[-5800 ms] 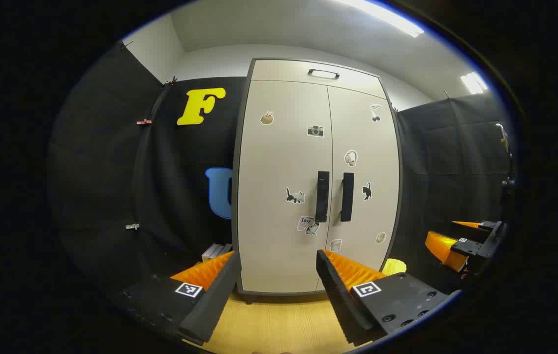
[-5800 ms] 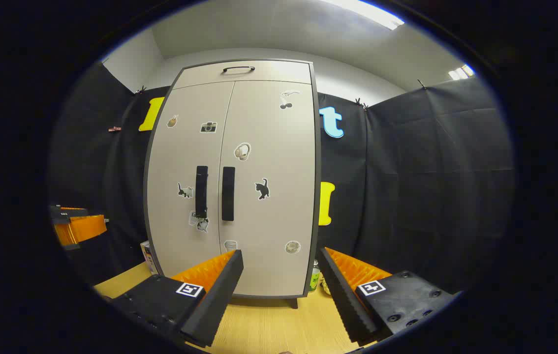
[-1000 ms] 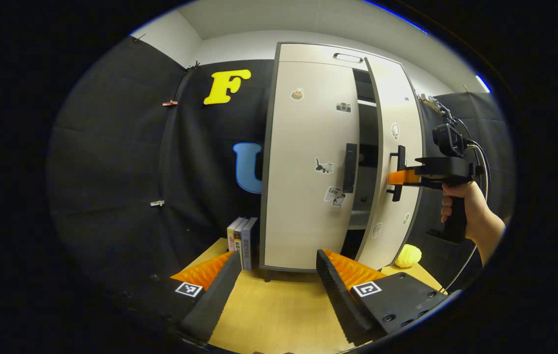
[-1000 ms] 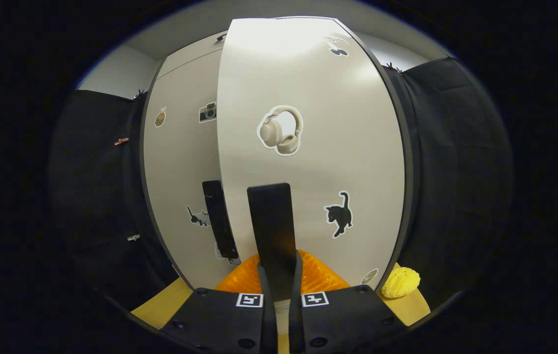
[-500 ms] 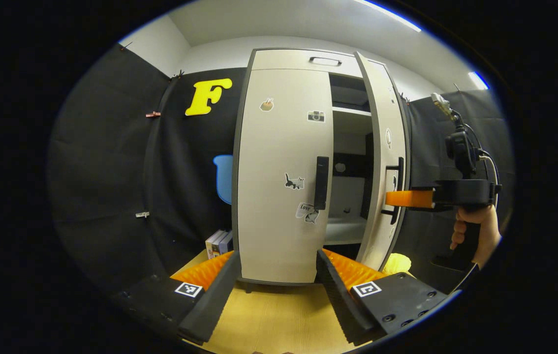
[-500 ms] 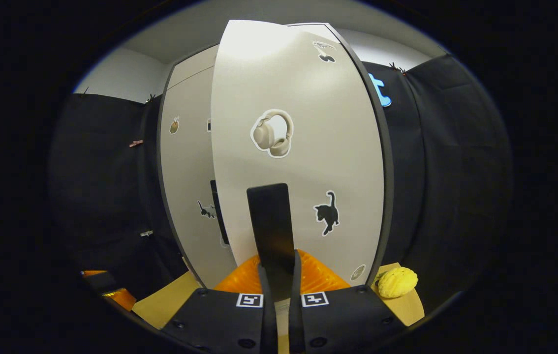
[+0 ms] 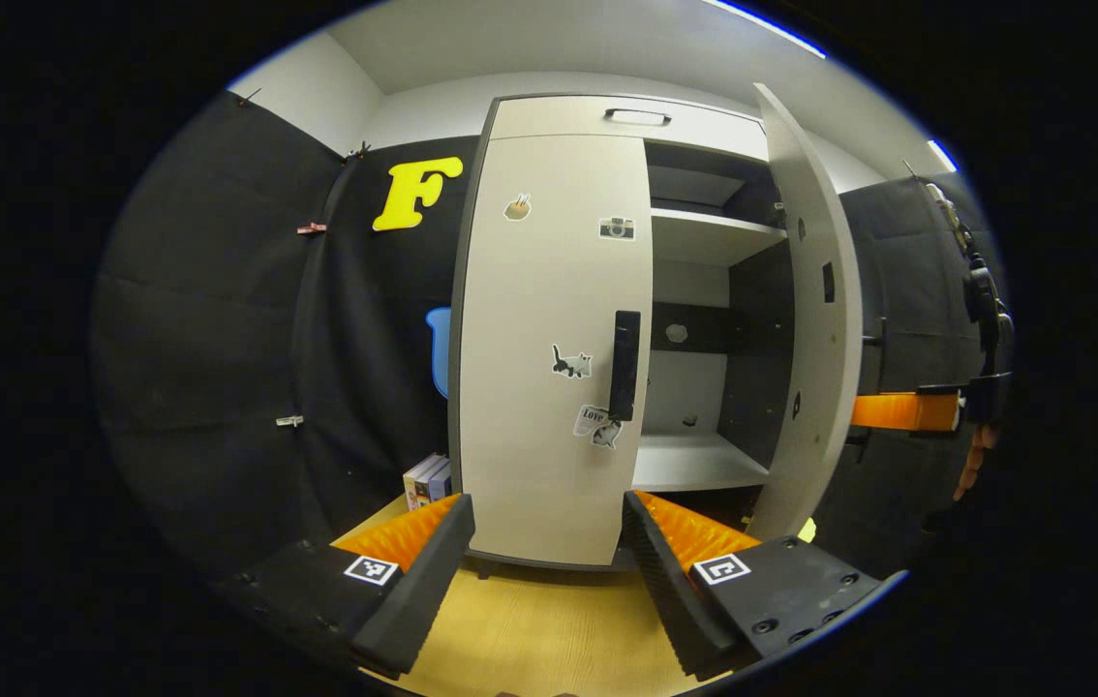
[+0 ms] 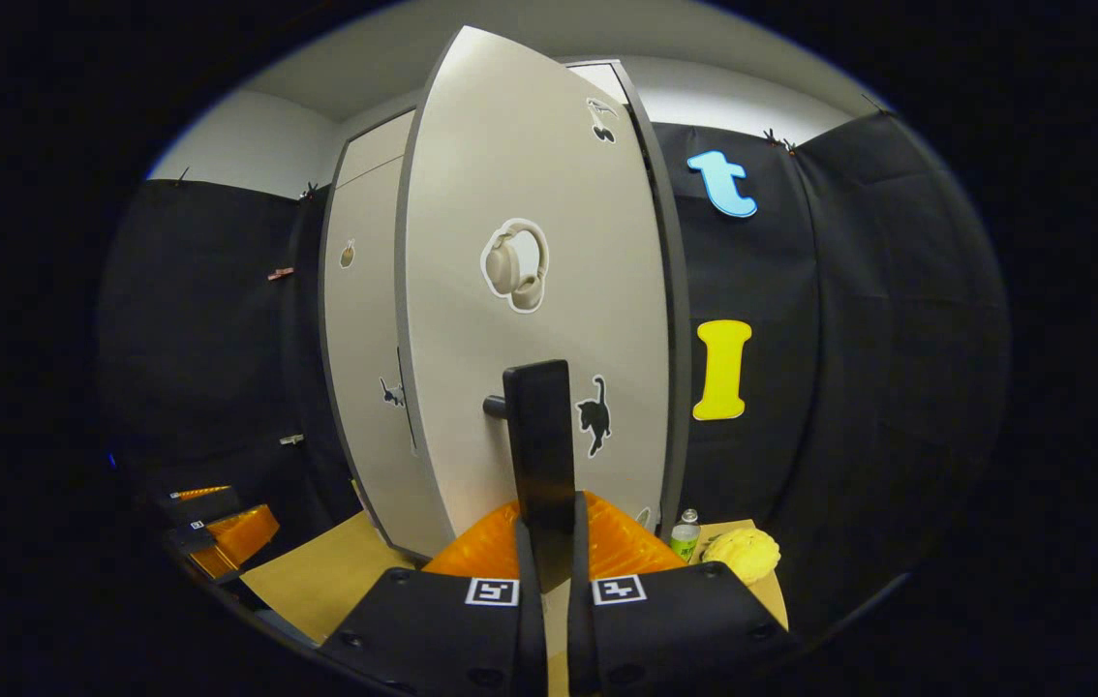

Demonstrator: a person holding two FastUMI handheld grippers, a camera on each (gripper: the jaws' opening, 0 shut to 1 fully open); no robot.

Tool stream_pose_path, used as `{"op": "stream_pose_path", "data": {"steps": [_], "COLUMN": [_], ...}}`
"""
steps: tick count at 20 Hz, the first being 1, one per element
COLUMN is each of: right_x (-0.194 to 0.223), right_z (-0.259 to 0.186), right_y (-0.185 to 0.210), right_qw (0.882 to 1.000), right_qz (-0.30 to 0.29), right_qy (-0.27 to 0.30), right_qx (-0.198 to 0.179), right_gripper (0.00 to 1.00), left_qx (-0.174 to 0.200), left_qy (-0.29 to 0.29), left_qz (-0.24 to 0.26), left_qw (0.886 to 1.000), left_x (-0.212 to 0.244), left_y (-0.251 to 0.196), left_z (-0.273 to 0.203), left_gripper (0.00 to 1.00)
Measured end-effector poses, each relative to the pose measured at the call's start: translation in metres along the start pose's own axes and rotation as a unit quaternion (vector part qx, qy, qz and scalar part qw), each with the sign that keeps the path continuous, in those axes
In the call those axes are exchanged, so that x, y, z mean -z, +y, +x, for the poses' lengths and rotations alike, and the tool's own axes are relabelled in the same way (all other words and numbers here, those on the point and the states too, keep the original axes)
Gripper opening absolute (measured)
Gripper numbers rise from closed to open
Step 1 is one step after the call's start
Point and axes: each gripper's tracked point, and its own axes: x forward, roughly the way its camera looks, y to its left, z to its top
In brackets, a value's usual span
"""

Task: Open the right door of the double-door shoe cabinet with the right hand, and open the left door with the left hand.

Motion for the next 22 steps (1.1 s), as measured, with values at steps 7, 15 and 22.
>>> {"op": "stream_pose_path", "data": {"steps": [7, 15, 22], "right_x": [-0.003, -0.010, -0.013], "right_z": [-0.023, -0.029, -0.041], "right_y": [-0.031, -0.089, -0.097], "right_qw": [1.000, 0.999, 0.998], "right_qz": [-0.006, -0.007, 0.013], "right_qy": [0.000, -0.018, -0.030], "right_qx": [-0.008, 0.043, 0.062], "right_gripper": [0.12, 0.11, 0.10], "left_qx": [-0.026, -0.027, -0.010], "left_qy": [0.001, 0.021, 0.026], "left_qz": [-0.009, -0.007, 0.008], "left_qw": [1.000, 0.999, 1.000], "left_x": [0.006, 0.018, 0.021], "left_y": [-0.017, -0.039, -0.040], "left_z": [-0.002, 0.004, 0.004], "left_gripper": [0.95, 0.95, 0.95]}}
